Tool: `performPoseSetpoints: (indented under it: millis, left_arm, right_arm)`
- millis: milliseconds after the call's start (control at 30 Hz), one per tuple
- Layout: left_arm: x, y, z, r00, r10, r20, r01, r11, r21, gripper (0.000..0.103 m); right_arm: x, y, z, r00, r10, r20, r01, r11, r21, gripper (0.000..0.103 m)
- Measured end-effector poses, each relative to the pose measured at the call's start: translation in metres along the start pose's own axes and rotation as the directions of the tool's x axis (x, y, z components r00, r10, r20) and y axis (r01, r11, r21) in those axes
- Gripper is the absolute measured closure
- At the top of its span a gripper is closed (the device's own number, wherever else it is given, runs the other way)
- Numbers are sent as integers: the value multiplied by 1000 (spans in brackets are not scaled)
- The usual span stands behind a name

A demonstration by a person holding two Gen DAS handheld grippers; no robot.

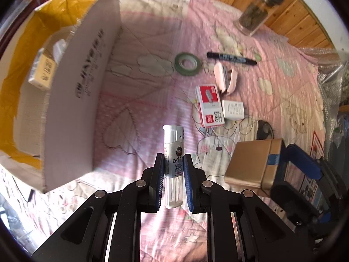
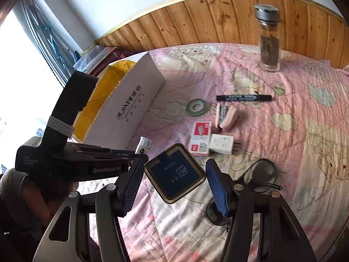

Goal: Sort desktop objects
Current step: 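Grasp white lighter with left tool while right tool grasps gold square tin, then carry white lighter with left tool while right tool carries gold tin into cardboard box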

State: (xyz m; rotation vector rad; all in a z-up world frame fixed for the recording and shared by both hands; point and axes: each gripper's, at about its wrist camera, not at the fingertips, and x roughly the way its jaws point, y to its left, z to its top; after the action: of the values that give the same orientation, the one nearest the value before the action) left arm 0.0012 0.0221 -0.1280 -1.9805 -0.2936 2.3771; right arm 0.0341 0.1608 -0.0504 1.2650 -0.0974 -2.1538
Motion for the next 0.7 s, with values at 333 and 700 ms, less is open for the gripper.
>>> performPoseSetpoints:
  millis: [333, 700]
  left_arm:
    - [-54, 30, 6, 995, 24, 97, -19, 998, -55, 85]
    - [-90, 64, 9, 985, 45, 167, -22, 991, -135, 85]
  right_arm:
    - [-4, 56, 24, 999, 51, 14, -49, 993, -108, 43]
    - [-5, 99, 51, 996, 92, 11, -87, 974, -207, 43]
